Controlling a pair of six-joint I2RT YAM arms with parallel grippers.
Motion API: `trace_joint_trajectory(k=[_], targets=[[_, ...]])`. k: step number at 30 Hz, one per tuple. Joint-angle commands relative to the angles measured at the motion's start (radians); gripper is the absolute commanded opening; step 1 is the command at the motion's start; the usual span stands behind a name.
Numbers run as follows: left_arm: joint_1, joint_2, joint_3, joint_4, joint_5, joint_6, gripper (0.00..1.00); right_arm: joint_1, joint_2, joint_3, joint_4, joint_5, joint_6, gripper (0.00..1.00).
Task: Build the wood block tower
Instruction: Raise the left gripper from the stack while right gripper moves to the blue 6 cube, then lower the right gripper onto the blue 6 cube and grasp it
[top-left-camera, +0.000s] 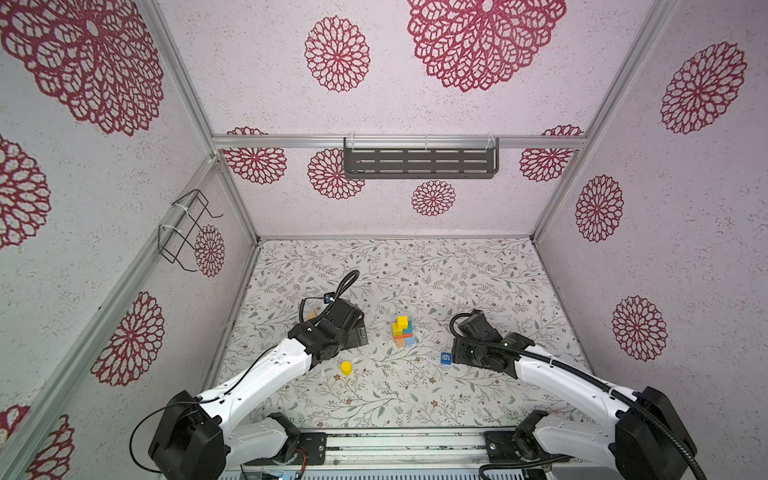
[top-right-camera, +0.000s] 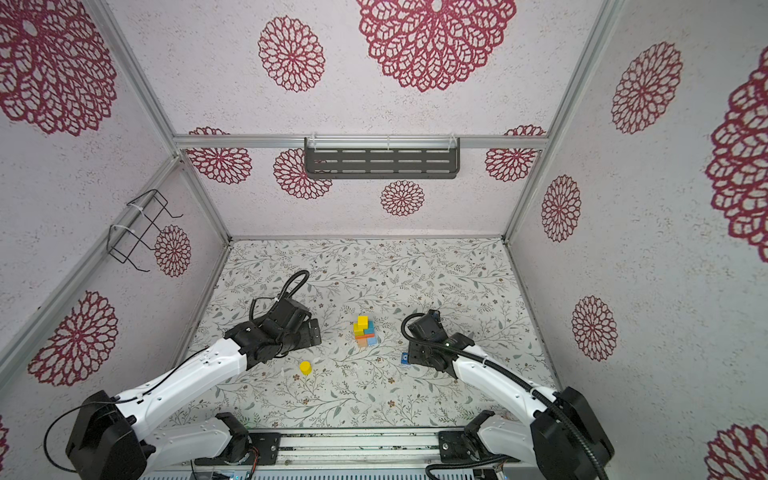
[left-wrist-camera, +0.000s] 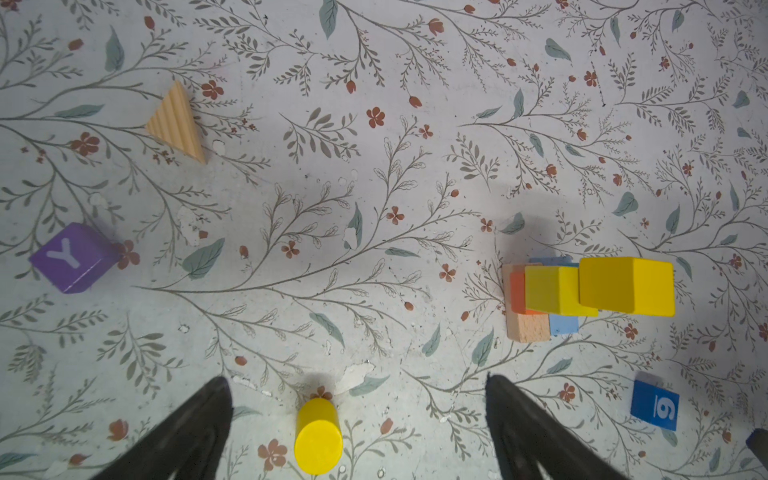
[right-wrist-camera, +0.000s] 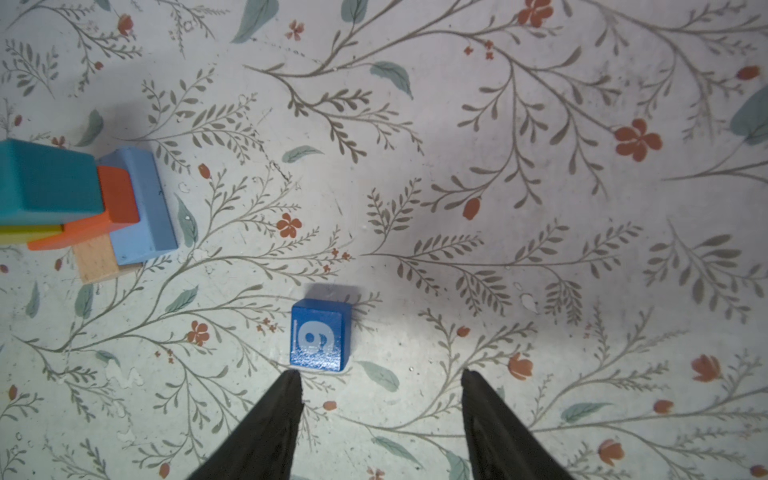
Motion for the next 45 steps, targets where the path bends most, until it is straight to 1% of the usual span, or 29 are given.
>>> trace_joint_trajectory(k=[1, 6, 11, 15, 24, 29, 35, 45], targets=[[0.016, -0.047, -0.044, 0.075, 0.005, -0.006, 0.97, 0.039, 0.038, 0.041, -0.024, 0.058, 0.061, 0.68], [0.030, -0.096, -0.102, 0.097, 0.016, -0.002, 0.97, 0.072, 0.094, 0.062, -0.004, 0.068, 0.097, 0.68], [0.042, -0.111, -0.137, 0.107, 0.025, 0.005, 0.97, 0.090, 0.140, 0.074, 0.016, 0.065, 0.117, 0.67], [0.051, -0.123, -0.158, 0.115, 0.027, 0.006, 0.97, 0.104, 0.174, 0.087, 0.023, 0.067, 0.125, 0.64], [0.074, -0.164, -0.209, 0.145, 0.040, 0.006, 0.97, 0.111, 0.220, 0.112, 0.039, 0.075, 0.146, 0.63], [0.091, -0.191, -0.228, 0.136, 0.045, 0.010, 0.97, 0.112, 0.273, 0.126, 0.052, 0.063, 0.153, 0.60], [0.115, -0.234, -0.259, 0.144, 0.055, 0.017, 0.97, 0.114, 0.294, 0.125, 0.063, 0.050, 0.159, 0.54], [0.145, -0.249, -0.271, 0.160, 0.083, 0.032, 0.97, 0.129, 0.338, 0.141, 0.057, 0.044, 0.162, 0.49]])
